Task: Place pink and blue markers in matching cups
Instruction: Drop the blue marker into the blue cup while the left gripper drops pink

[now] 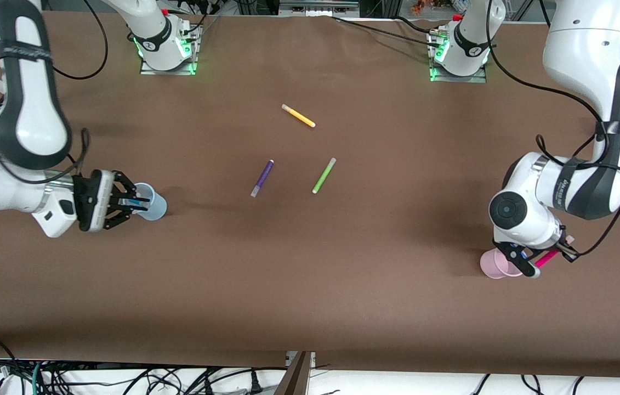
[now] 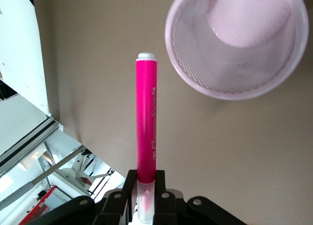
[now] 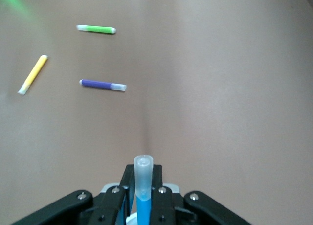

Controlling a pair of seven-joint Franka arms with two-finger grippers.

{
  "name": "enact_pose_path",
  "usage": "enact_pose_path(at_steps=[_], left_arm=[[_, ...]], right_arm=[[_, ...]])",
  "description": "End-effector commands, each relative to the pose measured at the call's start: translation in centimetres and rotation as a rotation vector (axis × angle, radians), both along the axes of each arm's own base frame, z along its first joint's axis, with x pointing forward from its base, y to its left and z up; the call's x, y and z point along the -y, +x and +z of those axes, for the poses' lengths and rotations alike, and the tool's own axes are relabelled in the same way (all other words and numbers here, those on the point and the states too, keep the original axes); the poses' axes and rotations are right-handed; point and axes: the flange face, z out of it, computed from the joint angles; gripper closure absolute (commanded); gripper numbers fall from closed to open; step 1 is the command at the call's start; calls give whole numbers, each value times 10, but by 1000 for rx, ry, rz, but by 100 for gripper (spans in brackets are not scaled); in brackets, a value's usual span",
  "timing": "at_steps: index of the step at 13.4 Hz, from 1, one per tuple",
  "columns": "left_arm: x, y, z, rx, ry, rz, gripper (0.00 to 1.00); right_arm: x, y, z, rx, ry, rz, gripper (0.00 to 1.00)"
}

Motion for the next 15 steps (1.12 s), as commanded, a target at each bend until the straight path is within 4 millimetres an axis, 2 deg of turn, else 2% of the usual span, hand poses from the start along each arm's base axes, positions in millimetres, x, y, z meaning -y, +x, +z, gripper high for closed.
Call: enact_pose_path(at_steps=[1, 4, 5, 6, 8, 9, 10, 11, 12, 13, 15], left_arm=[[6, 11, 0, -8, -26, 6, 100], [17, 6, -8, -31, -22, 6, 100], [20, 1, -11, -57, -11, 17, 100], [34, -5, -13, -89, -6, 23, 100], [37, -12, -15, -128, 17, 42, 100], [37, -12, -16, -127, 17, 44, 97], [39, -11, -15, -125, 19, 40, 65], [43, -10, -12, -111, 20, 34, 1], [45, -9, -10, -105, 17, 37, 0], [51, -9, -4, -91, 5, 39, 0], [68, -13, 21, -48, -39, 68, 0]], right_arm=[[19, -7, -18, 29, 150, 91, 100], [43, -21, -44, 54, 236, 142, 100], [44, -25, -50, 48, 256, 144, 100], [48, -29, -56, 52, 269, 145, 100], [52, -31, -69, 63, 290, 166, 100], [54, -34, -75, 55, 295, 165, 100], [55, -37, -78, 44, 297, 161, 100], [54, -39, -78, 21, 302, 145, 64], [63, -38, -75, -1, 297, 106, 1], [66, -38, -71, -45, 286, 43, 0], [66, -28, -44, -143, 230, -106, 0]])
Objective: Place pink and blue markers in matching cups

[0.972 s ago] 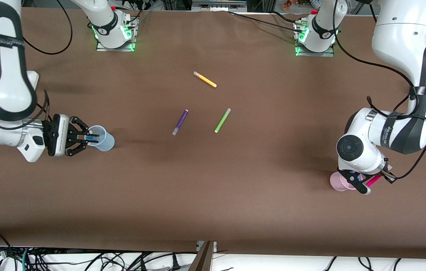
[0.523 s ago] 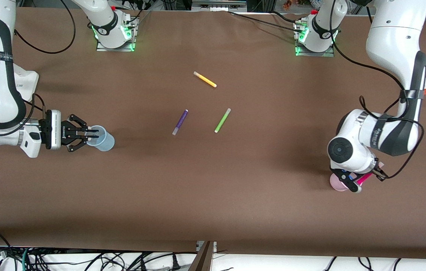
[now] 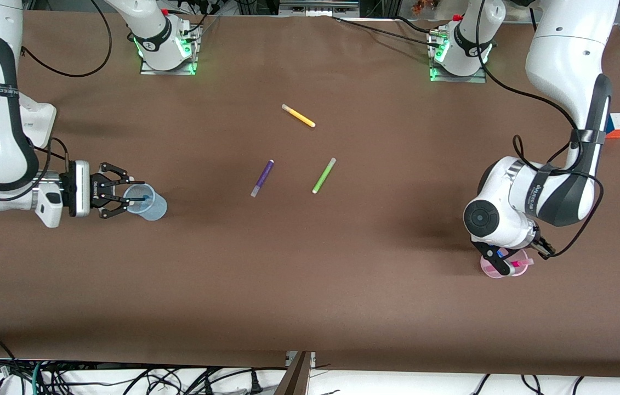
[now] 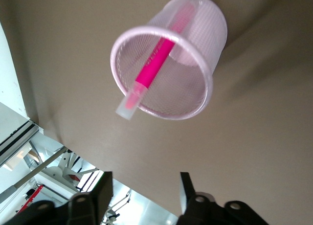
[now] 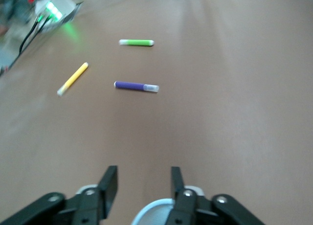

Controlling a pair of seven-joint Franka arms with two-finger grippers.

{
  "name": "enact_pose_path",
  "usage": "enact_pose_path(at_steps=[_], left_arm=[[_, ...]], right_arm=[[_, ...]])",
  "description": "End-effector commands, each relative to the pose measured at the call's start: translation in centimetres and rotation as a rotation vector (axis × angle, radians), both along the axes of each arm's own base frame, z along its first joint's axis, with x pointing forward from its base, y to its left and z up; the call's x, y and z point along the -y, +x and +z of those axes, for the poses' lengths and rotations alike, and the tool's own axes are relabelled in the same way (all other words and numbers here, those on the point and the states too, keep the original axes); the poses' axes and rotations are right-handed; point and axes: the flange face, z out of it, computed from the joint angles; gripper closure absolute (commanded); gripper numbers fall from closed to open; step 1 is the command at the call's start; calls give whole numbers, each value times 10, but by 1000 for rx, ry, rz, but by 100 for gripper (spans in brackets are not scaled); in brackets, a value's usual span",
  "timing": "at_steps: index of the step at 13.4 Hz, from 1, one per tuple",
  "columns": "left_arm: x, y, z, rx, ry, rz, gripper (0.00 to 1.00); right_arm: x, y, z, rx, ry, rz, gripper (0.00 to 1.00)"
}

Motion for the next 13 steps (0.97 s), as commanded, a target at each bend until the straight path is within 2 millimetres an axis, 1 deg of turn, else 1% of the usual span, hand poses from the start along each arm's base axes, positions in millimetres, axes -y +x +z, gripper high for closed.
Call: enact_pose_path(at_steps=[1, 3, 4, 5, 6, 7, 9, 10, 11, 12, 13], left_arm=[[13, -12, 48, 54, -91, 176, 0], [16, -27, 94, 115, -231, 384, 0], [10, -33, 121, 133, -301, 453, 0], [-5, -38, 147, 146, -373, 523, 0], [-19, -46, 167, 146, -443, 597, 0], [-35, -55, 189, 152, -498, 666, 0], [-64, -73, 226, 185, -563, 745, 0], [-72, -86, 249, 219, -587, 766, 0], [-74, -96, 274, 272, -600, 801, 0], [-74, -107, 295, 329, -599, 860, 0], [-69, -121, 312, 352, -598, 892, 0]], right_arm=[[-2, 10, 50, -150, -72, -183, 0], [-14, 21, 92, -287, -251, -343, 0], [-20, 27, 115, -346, -319, -417, 0], [-25, 31, 134, -396, -384, -481, 0], [-29, 32, 146, -449, -464, -557, 0], [-35, 33, 152, -479, -538, -630, 0], [-45, 31, 162, -504, -650, -737, 0], [-48, 27, 170, -521, -694, -802, 0], [-54, 20, 181, -545, -746, -877, 0], [-62, 9, 192, -559, -818, -966, 0], [-74, -3, 206, -562, -875, -1057, 0]])
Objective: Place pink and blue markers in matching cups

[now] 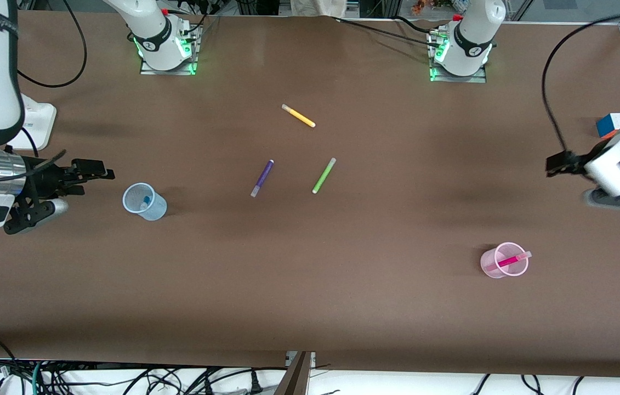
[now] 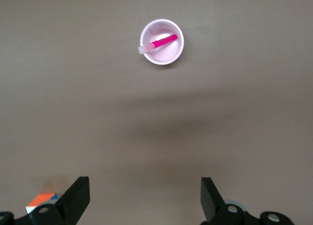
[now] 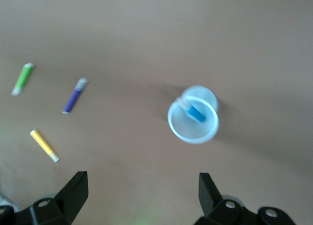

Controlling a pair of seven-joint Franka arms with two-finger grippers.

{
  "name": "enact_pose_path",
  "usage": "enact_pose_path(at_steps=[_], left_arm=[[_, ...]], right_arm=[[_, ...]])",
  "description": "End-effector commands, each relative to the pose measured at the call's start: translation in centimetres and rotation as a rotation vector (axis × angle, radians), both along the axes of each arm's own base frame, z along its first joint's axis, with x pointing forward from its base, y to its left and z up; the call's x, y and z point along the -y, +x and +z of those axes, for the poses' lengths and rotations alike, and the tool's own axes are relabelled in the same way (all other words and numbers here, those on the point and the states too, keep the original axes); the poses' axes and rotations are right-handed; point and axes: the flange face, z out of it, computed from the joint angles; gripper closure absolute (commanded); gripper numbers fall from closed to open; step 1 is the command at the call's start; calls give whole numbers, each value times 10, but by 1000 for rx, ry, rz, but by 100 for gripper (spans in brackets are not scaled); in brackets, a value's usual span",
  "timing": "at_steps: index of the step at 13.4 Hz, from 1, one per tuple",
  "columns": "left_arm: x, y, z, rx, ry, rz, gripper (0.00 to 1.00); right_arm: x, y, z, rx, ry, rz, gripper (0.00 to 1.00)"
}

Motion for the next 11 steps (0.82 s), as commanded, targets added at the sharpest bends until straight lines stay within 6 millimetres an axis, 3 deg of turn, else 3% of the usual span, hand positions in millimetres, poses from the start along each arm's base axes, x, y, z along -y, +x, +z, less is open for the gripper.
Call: enact_pose_path(at_steps=[1, 3, 5, 9, 11], left_arm=[[16, -44, 37, 39, -5, 74, 0], [13, -51, 36, 34, -9, 57, 0], [11, -50, 38, 44, -11, 39, 0], [6, -47, 37, 60, -18, 21, 0], [0, -46, 35, 56, -24, 34, 0]], right_arm=[[-26, -41, 47, -17, -160, -193, 0], [-28, -78, 74, -16, -173, -256, 0], [-11, -99, 97, 16, -164, -276, 0], [11, -125, 152, 126, -297, -278, 0], [18, -126, 155, 110, -286, -289, 0]])
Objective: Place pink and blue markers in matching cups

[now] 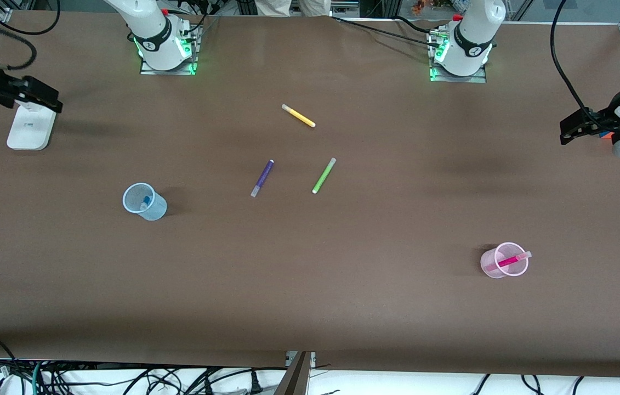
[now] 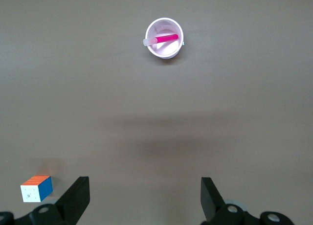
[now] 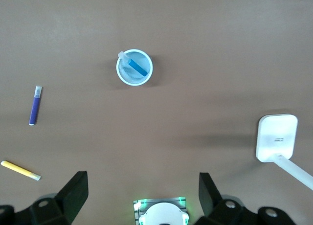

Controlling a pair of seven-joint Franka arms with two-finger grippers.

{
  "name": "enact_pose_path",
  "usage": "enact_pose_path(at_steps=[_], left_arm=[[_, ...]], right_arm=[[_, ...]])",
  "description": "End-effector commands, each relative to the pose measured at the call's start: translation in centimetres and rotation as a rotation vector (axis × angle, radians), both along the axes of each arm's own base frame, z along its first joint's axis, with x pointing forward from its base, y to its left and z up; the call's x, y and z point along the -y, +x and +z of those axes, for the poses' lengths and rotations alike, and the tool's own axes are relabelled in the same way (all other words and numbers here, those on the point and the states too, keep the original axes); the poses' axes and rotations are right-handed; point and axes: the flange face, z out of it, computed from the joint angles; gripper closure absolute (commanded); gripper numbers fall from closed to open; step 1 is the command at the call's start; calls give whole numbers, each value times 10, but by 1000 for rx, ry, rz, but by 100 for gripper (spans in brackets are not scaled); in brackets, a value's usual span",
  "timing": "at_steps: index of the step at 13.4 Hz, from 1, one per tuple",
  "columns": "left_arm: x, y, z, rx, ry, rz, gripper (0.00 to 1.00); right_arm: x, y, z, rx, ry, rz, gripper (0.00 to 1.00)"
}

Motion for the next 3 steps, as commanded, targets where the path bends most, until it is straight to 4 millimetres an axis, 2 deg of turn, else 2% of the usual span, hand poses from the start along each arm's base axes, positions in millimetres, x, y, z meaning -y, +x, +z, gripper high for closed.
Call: enact_pose_path(at_steps=[1, 3], left_arm=[[-6, -2, -2, 5, -21, -14, 0], [-6, -2, -2, 4, -19, -11, 0]], right_arm=[[4, -6, -1, -35, -5, -20, 0], [2, 0, 1, -41, -9, -19, 0]])
